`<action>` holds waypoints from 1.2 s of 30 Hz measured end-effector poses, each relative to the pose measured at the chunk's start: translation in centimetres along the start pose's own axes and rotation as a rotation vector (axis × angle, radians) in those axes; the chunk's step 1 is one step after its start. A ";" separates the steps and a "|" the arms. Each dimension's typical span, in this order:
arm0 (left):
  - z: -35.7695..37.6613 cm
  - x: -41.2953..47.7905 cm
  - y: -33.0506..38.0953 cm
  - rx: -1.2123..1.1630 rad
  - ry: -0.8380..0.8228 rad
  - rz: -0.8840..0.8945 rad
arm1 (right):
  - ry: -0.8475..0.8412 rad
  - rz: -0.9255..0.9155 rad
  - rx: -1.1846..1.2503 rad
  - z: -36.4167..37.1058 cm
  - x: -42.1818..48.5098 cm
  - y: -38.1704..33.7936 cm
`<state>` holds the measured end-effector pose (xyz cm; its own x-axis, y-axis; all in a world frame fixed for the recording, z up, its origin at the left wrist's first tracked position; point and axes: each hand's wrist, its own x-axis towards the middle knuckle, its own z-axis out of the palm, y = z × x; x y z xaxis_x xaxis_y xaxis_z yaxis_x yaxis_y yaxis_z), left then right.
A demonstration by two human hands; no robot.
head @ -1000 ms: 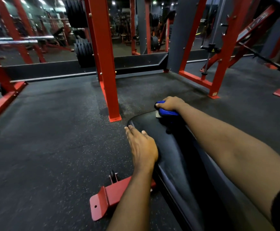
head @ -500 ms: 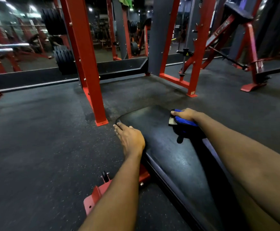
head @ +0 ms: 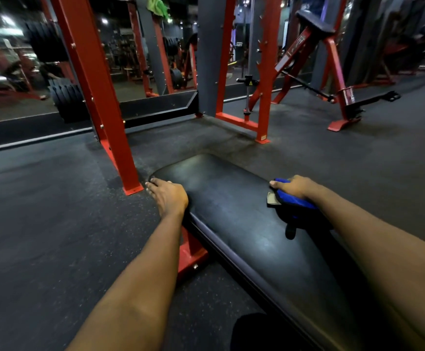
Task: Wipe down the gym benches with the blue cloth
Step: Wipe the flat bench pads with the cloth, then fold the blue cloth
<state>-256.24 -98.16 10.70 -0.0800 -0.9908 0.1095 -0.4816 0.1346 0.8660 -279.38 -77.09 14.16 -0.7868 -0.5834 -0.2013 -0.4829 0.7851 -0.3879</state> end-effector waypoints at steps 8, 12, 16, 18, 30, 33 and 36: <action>-0.6 -0.4 -0.5 0.316 0.203 0.325 | 0.567 -0.270 -0.079 0.7 -6.8 -0.3; -1.1 0.0 1.7 0.129 0.140 0.472 | 0.623 -0.459 0.295 0.9 -5.9 -3.8; -2.7 -0.6 7.2 -0.157 -0.196 0.603 | 0.526 -0.515 0.489 -0.1 -4.7 -8.0; -3.4 -1.2 10.9 -0.214 -0.486 0.499 | 0.480 -0.501 0.530 -1.0 -4.8 -9.5; -15.5 -1.5 27.8 0.256 -0.766 0.442 | 0.007 -0.291 0.863 -15.8 -10.5 -15.2; -20.3 -2.2 33.0 0.304 -0.758 0.438 | -0.012 -0.285 0.822 -21.9 -12.6 -16.5; -25.4 -4.0 38.6 0.313 -0.737 0.426 | -0.055 -0.290 0.812 -28.4 -15.6 -18.3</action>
<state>-252.37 -89.46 56.07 -0.7921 -0.6088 -0.0435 -0.4903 0.5923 0.6394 -269.24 -76.46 49.97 -0.6451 -0.7635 -0.0296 -0.2213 0.2238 -0.9492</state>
